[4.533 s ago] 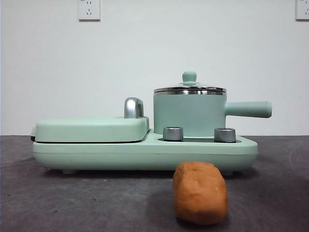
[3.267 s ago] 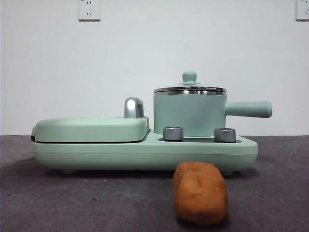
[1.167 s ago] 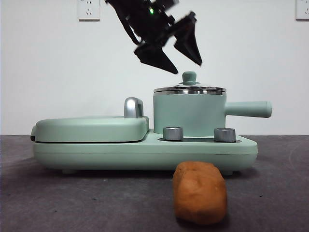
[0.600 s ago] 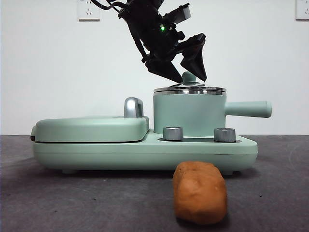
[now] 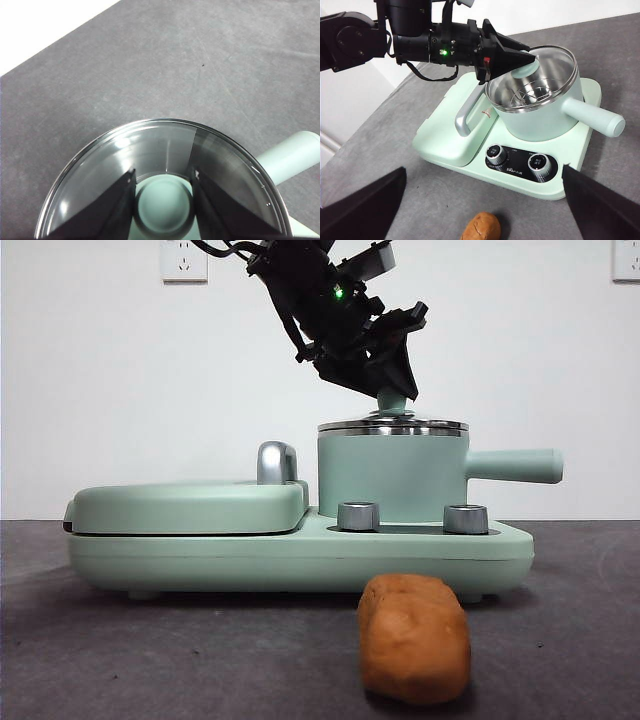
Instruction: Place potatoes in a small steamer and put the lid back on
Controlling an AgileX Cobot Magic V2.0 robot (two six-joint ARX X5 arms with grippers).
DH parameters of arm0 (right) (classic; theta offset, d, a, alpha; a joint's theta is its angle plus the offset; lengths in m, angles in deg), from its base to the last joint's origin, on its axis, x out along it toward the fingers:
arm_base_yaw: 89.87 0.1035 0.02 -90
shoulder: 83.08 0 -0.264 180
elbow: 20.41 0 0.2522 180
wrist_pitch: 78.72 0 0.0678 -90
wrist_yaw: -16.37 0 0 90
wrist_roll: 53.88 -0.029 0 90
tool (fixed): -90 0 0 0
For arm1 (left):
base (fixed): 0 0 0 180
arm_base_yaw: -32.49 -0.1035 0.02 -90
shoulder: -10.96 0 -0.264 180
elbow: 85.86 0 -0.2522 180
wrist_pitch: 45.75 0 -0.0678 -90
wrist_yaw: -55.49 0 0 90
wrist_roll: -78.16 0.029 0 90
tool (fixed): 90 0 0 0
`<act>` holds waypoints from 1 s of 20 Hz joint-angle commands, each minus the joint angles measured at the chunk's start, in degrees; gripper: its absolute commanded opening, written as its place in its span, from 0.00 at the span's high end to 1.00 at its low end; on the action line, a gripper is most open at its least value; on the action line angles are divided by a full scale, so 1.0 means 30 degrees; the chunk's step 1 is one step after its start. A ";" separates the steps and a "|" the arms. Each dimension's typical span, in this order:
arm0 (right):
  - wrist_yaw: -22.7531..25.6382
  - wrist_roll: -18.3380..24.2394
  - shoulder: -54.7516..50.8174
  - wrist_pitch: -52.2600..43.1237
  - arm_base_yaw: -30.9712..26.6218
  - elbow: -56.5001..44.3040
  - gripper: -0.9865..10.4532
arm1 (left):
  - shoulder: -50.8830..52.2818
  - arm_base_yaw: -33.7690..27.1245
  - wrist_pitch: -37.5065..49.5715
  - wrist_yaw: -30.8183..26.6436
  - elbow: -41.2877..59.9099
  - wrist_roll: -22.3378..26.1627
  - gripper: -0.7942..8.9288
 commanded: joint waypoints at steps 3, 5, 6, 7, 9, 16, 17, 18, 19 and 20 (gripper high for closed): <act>-0.0022 0.0080 0.0087 0.0044 0.0015 0.0328 0.48 | -0.0517 0.0146 -0.1093 0.0058 -0.0481 0.0772 0.76; -0.0022 0.0080 0.0087 0.0044 0.0015 0.0328 0.48 | -0.0517 0.0153 -0.1421 0.0058 -0.0481 0.1151 0.76; -0.0015 0.0080 0.0087 0.0044 0.0015 0.0328 0.48 | -0.0517 0.0153 -0.1443 0.0058 -0.0481 0.1151 0.76; -0.0015 0.0080 0.0087 0.0044 0.0015 0.0328 0.48 | -0.0517 0.0153 -0.1428 0.0058 -0.0481 0.1151 0.76; -0.0015 0.0080 0.0087 0.0044 0.0015 0.0328 0.48 | -0.0517 0.0153 -0.1428 0.0058 -0.0481 0.1158 0.76; -0.0015 0.0087 0.0087 0.0044 0.0015 0.0328 0.48 | -0.0510 0.0146 -0.0954 0.0058 -0.0481 0.1180 0.91; -0.0015 0.0087 0.0087 0.0044 0.0015 0.0328 0.48 | -0.0503 0.0146 -0.0809 0.0058 -0.0488 0.1173 0.91; -0.0015 0.0087 0.0087 0.0044 0.0015 0.0328 0.48 | -0.0466 0.0124 -0.0838 0.0058 -0.0612 0.1107 0.91; -0.0015 0.0087 0.0087 0.0044 0.0015 0.0328 0.48 | -0.0466 0.0117 -0.0896 0.0058 -0.0787 0.1107 0.91; -0.0015 0.0087 0.0087 0.0044 0.0007 0.0328 0.48 | -0.0466 0.0109 -0.0954 0.0058 -0.1027 0.1049 0.91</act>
